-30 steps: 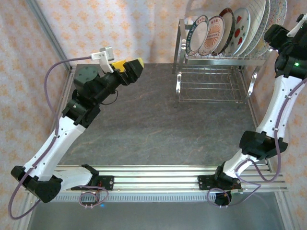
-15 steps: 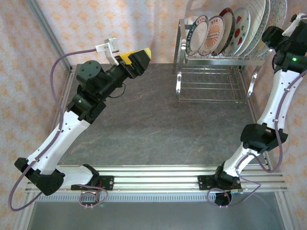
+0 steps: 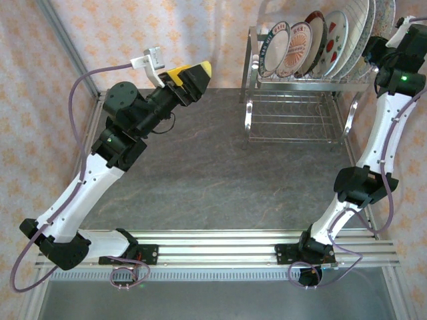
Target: Unload the plates from the dish rack
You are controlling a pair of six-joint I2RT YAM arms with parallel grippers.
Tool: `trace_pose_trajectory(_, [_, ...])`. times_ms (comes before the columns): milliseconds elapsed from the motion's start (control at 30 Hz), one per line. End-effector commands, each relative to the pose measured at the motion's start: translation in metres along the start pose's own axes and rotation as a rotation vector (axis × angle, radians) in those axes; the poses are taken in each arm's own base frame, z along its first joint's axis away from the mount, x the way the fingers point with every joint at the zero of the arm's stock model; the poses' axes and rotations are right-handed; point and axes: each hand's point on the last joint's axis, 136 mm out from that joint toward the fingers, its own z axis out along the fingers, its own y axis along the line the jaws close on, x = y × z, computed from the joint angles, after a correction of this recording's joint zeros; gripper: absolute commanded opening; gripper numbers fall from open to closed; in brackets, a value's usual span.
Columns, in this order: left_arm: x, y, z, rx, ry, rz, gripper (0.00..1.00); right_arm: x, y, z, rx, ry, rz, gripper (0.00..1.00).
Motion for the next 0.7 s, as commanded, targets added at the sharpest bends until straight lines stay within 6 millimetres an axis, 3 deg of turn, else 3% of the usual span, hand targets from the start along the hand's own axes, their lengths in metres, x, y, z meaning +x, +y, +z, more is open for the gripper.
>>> trace_pose_trajectory(0, [-0.008, -0.011, -0.001, 0.017, -0.018, 0.008, 0.99, -0.008, 0.009, -0.001, -0.011, -0.024, -0.028, 0.27])
trace_pose_trajectory(133, [-0.007, -0.01, -0.001, 0.014, -0.017, 0.007, 0.99, -0.01, 0.011, -0.002, -0.018, -0.028, -0.038, 0.16])
trace_pose_trajectory(467, [-0.006, -0.014, -0.001, 0.02, -0.015, 0.001, 0.98, -0.021, 0.013, -0.007, -0.013, -0.064, -0.045, 0.15])
trace_pose_trajectory(667, [-0.004, -0.014, -0.001, 0.023, -0.01, -0.002, 0.98, -0.037, 0.012, -0.02, 0.033, -0.114, -0.075, 0.01])
